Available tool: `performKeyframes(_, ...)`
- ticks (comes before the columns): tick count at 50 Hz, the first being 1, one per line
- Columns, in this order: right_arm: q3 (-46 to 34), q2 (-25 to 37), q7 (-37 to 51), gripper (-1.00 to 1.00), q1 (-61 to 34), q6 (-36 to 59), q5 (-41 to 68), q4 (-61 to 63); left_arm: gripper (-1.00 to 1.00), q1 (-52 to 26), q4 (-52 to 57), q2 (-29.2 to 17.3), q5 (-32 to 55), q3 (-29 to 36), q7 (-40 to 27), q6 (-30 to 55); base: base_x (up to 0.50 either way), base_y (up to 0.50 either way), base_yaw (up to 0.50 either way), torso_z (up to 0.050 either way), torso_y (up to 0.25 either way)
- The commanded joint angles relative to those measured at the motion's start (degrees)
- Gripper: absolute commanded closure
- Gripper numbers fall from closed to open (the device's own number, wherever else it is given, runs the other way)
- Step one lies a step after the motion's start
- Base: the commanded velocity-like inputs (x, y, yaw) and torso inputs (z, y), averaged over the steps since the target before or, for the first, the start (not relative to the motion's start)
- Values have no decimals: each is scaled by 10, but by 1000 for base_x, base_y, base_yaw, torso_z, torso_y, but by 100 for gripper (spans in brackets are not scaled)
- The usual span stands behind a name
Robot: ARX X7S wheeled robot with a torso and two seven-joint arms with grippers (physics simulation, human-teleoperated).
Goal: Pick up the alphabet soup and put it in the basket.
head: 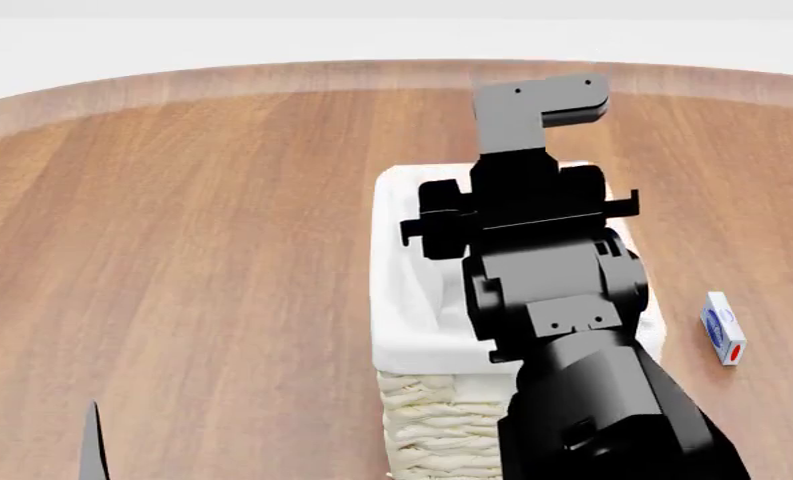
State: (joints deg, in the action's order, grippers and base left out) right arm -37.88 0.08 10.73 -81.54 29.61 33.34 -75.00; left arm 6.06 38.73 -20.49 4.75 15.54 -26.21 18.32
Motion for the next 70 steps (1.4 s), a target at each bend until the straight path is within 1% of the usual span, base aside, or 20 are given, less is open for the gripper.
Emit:
performKeyframes(1,61,-1,-13,100,13,5,-89,0,-100,-2,-2,-1,1,3,-1,1,0,0,0,0,0)
performKeyframes(51,89,-1,-15,100,60,-11,-105,0,-100,-5,-4,-6,6,7,-9,0,0,0,0,0,1)
performKeyframes(63,128,-1,-14,100,63,-13,-137,0,-100,-8,-7,-7,7,10,-10,1,0,0,0,0,0)
performKeyframes(64,128,-1,-14,-100,63,-13,-139,0,-100,-7,-6,-7,7,9,-10,1,0,0,0,10,0)
performKeyframes(70,127,-1,-12,-100,64,-15,-135,0,-100,-7,-7,-8,8,10,-11,0,0,0,0,0,0)
